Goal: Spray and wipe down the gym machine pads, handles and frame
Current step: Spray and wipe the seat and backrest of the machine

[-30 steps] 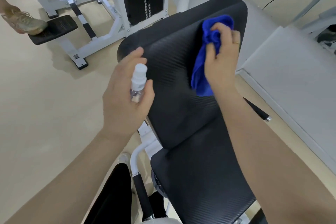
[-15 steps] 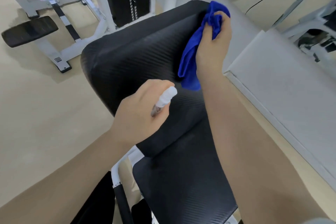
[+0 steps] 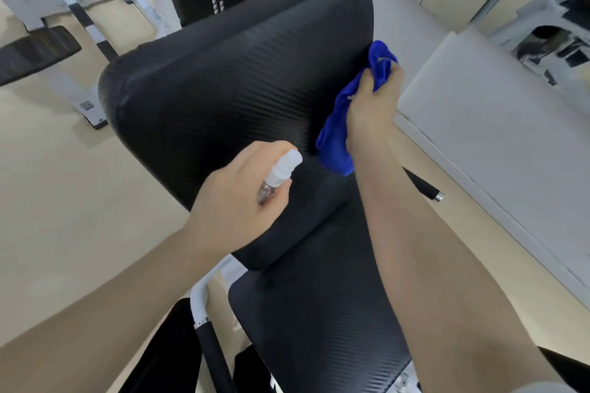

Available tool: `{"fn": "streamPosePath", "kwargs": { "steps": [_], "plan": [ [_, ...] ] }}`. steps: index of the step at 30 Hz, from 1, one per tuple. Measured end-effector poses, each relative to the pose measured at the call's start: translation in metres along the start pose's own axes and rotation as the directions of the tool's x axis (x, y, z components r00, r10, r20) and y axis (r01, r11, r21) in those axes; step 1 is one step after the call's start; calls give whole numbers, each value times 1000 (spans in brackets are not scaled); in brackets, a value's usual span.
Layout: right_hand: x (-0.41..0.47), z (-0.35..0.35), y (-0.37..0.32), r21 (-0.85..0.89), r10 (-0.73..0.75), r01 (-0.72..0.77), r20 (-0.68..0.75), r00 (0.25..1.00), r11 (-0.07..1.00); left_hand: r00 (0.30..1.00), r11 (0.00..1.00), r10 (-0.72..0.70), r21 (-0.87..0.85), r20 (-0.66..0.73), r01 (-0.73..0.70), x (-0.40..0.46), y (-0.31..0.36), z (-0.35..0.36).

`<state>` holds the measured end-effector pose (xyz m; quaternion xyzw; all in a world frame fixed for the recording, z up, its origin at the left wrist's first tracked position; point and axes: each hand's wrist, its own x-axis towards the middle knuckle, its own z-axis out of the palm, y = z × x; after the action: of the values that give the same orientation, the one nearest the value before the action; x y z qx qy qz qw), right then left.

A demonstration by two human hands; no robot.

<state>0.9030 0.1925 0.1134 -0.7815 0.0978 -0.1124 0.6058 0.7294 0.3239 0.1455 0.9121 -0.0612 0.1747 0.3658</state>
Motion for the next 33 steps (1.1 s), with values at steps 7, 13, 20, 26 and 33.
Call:
{"fn": "streamPosePath", "kwargs": {
  "steps": [7, 13, 20, 26, 33],
  "plan": [
    [-56, -23, 94, -325, 445, -390, 113, 888, 861, 995, 999, -39, -19, 89, 41, -21, -10, 3],
    [-74, 9, -11, 43, -213, 209, 195, 957, 977, 997, 998, 10, -65, 82, -5, -27, -17, 1],
    [-130, 0, 60, -399, 266, -226, 45, 963, 889, 975, 996, 70, -63, 209, -58, -34, -34, -29],
    [-136, 27, 20, -119, 203, -208, -48, 978, 971, 948, 978, 163, -168, 273, -119, -60, -67, -47],
    [-161, 34, 42, -311, 179, -215, -142, 974, 926, 880, 939, 344, -101, 328, -329, -55, -115, -58]
  ]
}}
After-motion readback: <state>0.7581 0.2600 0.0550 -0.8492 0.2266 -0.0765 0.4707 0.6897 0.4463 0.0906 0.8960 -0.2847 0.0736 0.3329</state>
